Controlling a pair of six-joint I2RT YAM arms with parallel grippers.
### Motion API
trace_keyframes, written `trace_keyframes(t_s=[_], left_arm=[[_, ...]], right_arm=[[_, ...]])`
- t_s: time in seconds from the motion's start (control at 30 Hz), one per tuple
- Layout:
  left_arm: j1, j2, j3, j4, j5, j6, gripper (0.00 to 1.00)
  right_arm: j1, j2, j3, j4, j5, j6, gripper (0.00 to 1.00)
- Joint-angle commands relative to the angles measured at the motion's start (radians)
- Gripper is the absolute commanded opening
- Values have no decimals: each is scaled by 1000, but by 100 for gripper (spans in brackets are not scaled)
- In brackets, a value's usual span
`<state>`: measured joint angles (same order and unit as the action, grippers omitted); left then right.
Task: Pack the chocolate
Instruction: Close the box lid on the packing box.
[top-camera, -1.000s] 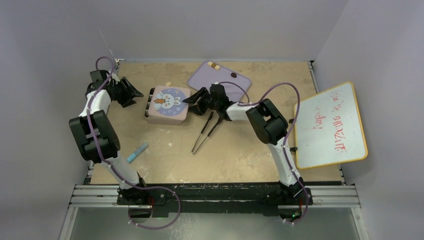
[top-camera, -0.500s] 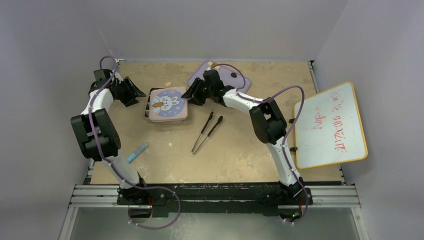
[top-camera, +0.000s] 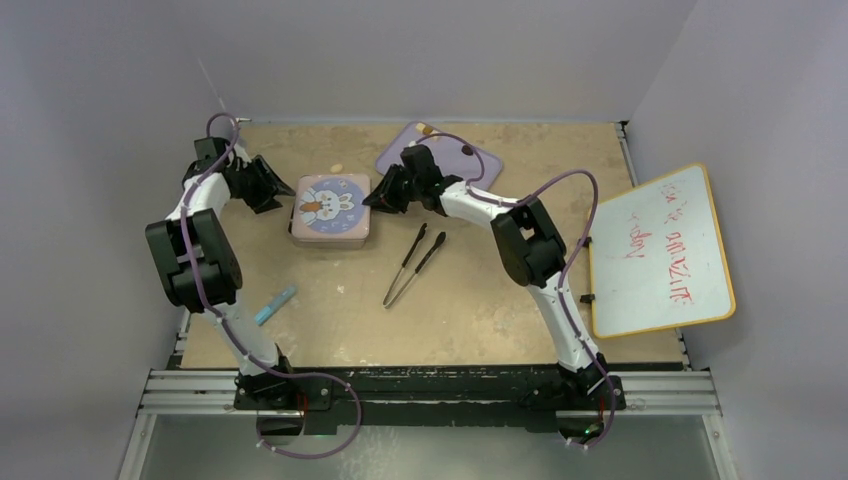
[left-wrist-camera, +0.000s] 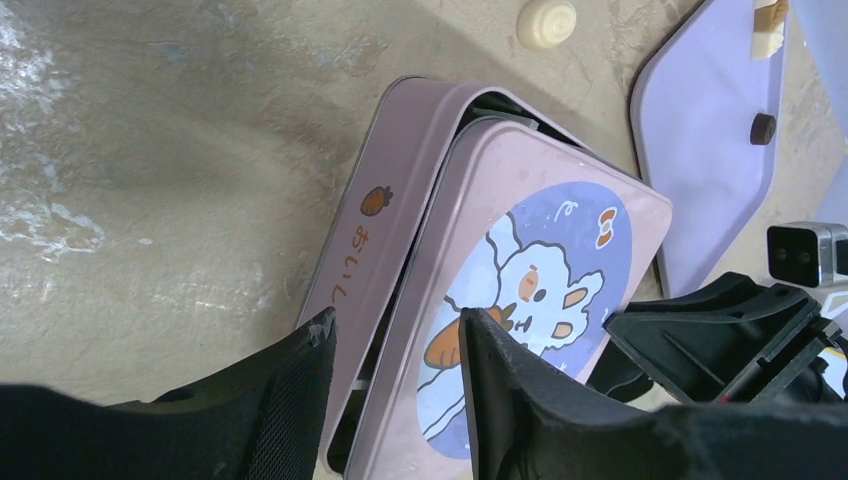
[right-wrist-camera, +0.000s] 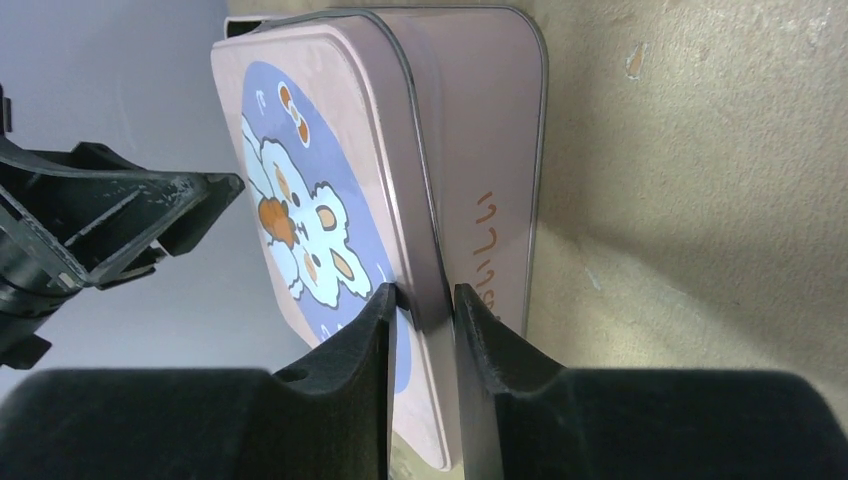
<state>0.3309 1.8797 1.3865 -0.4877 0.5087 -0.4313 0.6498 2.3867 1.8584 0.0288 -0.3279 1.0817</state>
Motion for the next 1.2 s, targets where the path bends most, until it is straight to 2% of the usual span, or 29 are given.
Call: trace_keyframes(t_s=[0.0,0.17,0.27,0.33,0.53,0.67,0.73,0.83,0.93,1.17], left_arm=[[-13,-29,39,11,16,12,46],[-13,-11,36,-1,1,9,50],[-15,1,39,-17,-13,21,51],[-16,8,36,-21,-13,31,54],[-20,28,24,-24,3,38,58],[-21,53,26,-25,50,38,58],[-20,63,35,-33,57,43,57],[-20,68,58,-50,38,58,54],[-19,70,77,-65,-6,68,50],[-19,86,98,-54,-45,67,48]], right_arm=[[8,-29,-52,54,67,56,17],[11,-3,-15,64,66,84,16],[12,-6,-23,77,82,98,24],[12,-10,-27,80,93,107,26],[14,3,-57,158,97,208,22],[20,1,-59,164,116,226,33],[20,-12,-60,166,113,201,36],[19,-44,-54,90,106,129,49],[12,-80,-96,78,100,88,55],[5,-89,-105,83,55,-15,49]])
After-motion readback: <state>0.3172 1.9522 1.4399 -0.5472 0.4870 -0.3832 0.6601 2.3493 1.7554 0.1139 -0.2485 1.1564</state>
